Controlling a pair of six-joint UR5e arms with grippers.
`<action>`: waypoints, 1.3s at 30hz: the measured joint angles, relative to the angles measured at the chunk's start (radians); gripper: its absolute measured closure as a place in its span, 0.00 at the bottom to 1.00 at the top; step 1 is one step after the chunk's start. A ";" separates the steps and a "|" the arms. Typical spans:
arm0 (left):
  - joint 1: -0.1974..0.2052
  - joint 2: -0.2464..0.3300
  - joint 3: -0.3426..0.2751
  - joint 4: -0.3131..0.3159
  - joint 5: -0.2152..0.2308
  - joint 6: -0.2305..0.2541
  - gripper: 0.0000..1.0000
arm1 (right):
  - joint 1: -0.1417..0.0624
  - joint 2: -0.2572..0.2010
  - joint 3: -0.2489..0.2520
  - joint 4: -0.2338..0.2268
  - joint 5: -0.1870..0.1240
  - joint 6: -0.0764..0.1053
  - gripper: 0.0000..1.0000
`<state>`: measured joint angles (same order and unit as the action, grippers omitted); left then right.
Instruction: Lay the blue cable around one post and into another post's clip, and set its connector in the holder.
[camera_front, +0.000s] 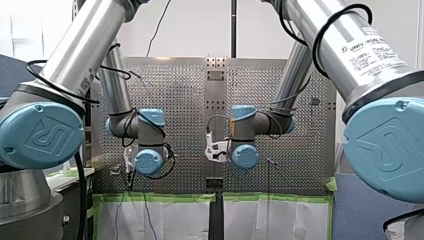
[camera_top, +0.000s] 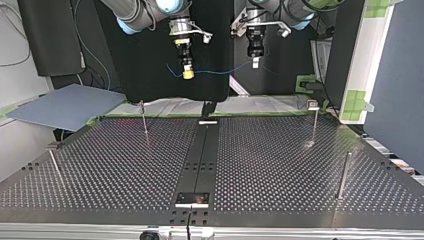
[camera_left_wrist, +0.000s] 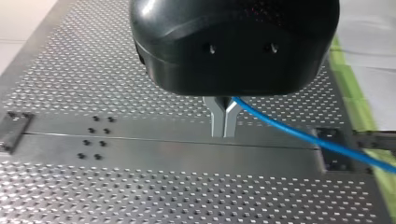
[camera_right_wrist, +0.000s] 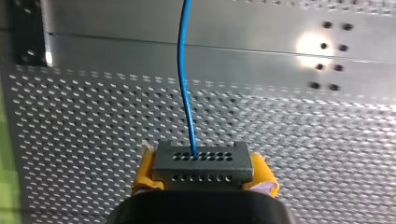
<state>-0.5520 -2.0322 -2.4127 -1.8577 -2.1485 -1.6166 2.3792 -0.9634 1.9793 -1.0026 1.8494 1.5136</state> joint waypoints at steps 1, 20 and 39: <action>0.000 -0.011 -0.002 0.004 0.000 0.001 1.00 | 0.001 0.011 -0.009 0.011 0.002 0.011 1.00; 0.000 -0.094 -0.004 0.009 0.000 0.002 1.00 | 0.003 0.132 -0.026 0.107 0.004 0.080 1.00; 0.025 0.064 0.083 -0.143 -0.027 -0.064 1.00 | 0.032 -0.023 -0.087 0.205 0.035 0.155 1.00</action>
<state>-0.5269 -1.9678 -2.3302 -2.0004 -2.1752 -1.6804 2.4116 -0.9862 1.8925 -0.7977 1.8846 1.6691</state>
